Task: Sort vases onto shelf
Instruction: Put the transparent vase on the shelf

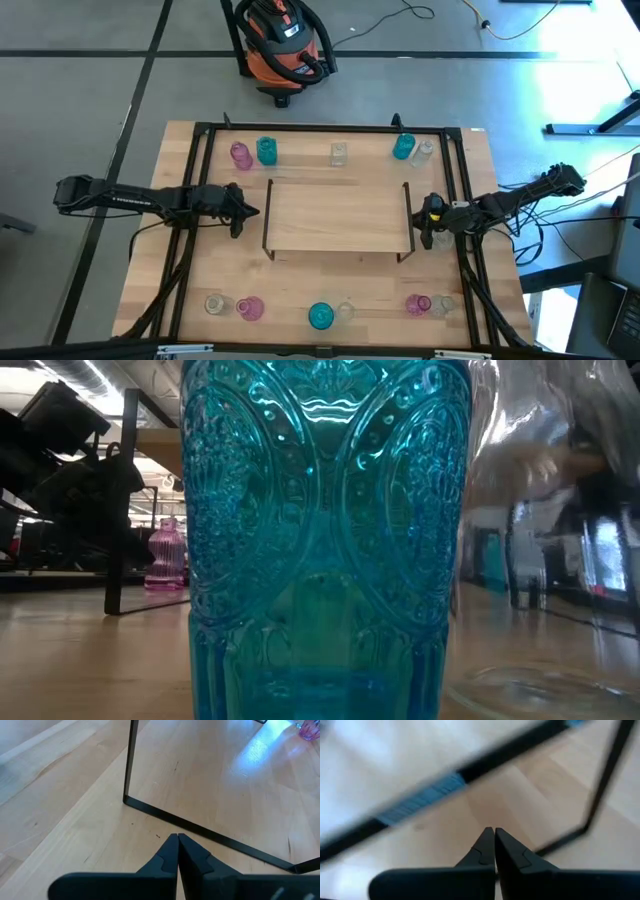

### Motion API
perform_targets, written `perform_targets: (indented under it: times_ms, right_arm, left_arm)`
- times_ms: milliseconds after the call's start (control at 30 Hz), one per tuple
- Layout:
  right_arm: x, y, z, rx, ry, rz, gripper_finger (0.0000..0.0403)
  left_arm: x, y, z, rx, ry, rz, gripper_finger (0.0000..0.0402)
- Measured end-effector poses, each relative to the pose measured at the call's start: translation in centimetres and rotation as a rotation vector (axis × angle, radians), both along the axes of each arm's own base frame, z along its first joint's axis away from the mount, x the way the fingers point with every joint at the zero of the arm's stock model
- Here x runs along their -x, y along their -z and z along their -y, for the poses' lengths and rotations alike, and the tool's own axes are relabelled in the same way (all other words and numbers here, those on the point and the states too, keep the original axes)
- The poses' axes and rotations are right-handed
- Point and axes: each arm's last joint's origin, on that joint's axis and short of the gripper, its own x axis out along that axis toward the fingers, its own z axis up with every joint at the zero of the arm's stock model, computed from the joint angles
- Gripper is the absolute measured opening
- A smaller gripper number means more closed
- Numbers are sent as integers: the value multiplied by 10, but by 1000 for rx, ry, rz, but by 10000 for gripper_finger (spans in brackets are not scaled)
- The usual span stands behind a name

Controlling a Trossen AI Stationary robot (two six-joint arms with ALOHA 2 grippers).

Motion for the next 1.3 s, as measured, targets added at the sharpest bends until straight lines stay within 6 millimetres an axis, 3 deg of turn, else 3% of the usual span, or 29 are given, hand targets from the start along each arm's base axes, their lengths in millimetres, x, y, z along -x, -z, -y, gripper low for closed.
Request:
perform_targets:
  times_ms: [167,367,567,833,1000,1300]
  right_arm:
    - [-4,-7,-2,-43,-15,80,0]
    - [-4,-8,1,-11,83,109,0]
    - [-2,-7,6,20,254,129,0]
    - [13,-17,18,183,506,0,0]
    - [21,-41,23,249,614,13,0]
    - [25,-108,27,207,783,274,0]
  left_arm:
    - [0,0,0,0,0,0,0]
    - [0,0,0,0,0,0,0]
    - [0,0,0,0,0,0,0]
    - [0,0,0,0,0,0,0]
    - [0,0,0,38,-22,6,0]
    - [0,0,1,620,-363,93,0]
